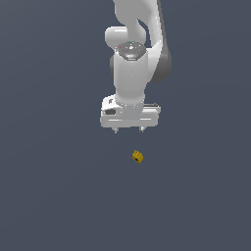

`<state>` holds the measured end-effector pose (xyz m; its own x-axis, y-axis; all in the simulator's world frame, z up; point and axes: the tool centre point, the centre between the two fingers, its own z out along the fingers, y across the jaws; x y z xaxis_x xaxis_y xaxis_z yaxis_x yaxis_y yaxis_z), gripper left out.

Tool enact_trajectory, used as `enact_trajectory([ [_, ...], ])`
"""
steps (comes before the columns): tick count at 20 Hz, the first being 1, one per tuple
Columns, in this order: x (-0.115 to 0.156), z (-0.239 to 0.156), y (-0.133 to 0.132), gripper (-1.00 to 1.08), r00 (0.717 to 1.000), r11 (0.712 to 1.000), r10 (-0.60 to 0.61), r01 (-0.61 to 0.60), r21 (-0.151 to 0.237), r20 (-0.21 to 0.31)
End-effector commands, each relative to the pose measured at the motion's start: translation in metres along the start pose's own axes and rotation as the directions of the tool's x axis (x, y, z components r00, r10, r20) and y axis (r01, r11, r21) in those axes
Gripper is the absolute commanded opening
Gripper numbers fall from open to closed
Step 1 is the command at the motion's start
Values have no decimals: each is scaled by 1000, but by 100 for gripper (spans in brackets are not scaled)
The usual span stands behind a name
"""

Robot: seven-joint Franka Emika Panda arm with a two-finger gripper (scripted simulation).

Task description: Pick up the object and move it to a goal position.

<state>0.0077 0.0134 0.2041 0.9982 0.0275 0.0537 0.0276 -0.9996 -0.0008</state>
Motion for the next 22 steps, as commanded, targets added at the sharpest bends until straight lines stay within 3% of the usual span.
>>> enact_trajectory([
  [1, 0, 0, 0, 100, 1000, 1000, 0, 0, 0, 0],
  [11, 0, 4, -25, 100, 997, 997, -75, 75, 12, 3],
  [22, 2, 11, -26, 100, 993, 993, -121, 121, 10, 6],
])
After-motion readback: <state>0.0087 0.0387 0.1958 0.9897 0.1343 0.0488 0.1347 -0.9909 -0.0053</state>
